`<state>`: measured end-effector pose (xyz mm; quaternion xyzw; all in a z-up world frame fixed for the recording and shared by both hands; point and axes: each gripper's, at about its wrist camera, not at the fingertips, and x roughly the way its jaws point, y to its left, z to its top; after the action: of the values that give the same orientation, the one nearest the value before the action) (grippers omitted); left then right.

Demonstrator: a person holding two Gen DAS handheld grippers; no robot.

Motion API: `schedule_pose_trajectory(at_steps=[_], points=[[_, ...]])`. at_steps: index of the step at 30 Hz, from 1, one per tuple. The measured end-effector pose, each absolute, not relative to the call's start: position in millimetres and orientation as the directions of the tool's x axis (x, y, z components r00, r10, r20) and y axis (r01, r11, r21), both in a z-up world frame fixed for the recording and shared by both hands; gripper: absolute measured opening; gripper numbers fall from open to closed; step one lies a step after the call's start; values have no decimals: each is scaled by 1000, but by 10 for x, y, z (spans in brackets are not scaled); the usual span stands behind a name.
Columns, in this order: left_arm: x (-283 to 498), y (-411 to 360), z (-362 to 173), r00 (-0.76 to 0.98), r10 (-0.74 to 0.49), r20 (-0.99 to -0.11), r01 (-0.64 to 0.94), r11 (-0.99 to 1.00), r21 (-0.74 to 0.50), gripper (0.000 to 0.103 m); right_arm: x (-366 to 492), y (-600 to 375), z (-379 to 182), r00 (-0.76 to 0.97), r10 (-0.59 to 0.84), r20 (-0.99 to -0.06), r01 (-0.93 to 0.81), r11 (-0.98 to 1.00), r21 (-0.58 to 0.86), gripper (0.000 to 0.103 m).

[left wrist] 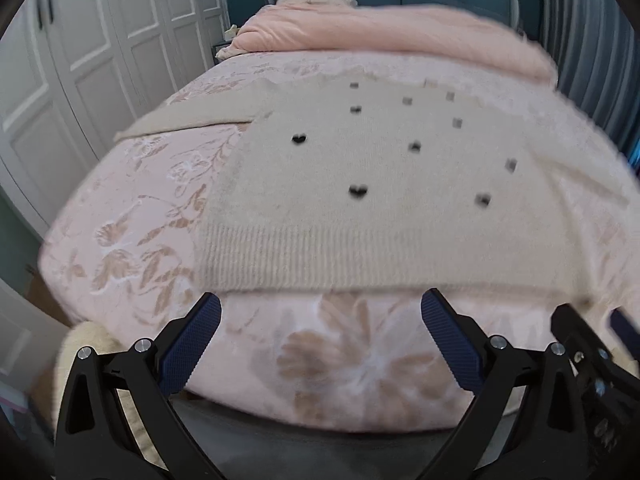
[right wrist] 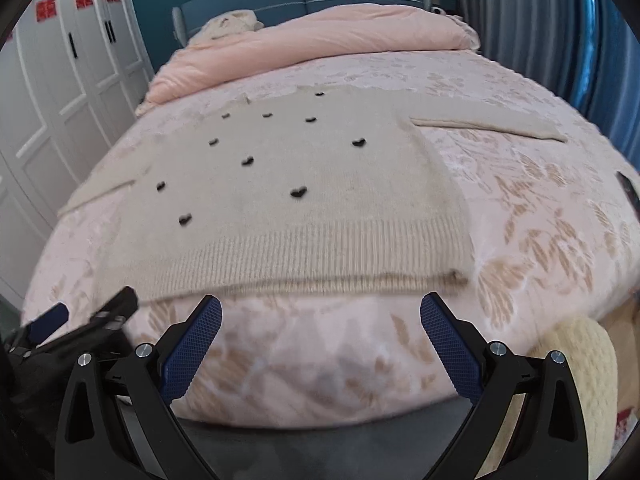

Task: Fold small clothes
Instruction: 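Grasp one sweater sleeve cuff with the right tool while the left tool grasps the other cuff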

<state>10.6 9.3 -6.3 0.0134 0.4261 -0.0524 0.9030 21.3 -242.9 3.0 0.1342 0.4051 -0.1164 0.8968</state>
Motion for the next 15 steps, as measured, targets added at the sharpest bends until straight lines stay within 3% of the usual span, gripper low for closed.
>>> schedule_pose_trajectory(at_steps=[5, 10, 15], points=[[513, 418, 62, 611, -151, -777, 12, 983, -182, 98, 552, -3631, 92, 686, -50, -725, 420, 841, 340, 98], [869, 562, 47, 615, -92, -783, -54, 986, -158, 98, 886, -5364, 41, 677, -182, -713, 653, 596, 468, 98], [1076, 529, -45, 619, -66, -783, -68, 988, -137, 98, 1254, -6437, -127, 658, -236, -715, 724, 461, 513, 95]])
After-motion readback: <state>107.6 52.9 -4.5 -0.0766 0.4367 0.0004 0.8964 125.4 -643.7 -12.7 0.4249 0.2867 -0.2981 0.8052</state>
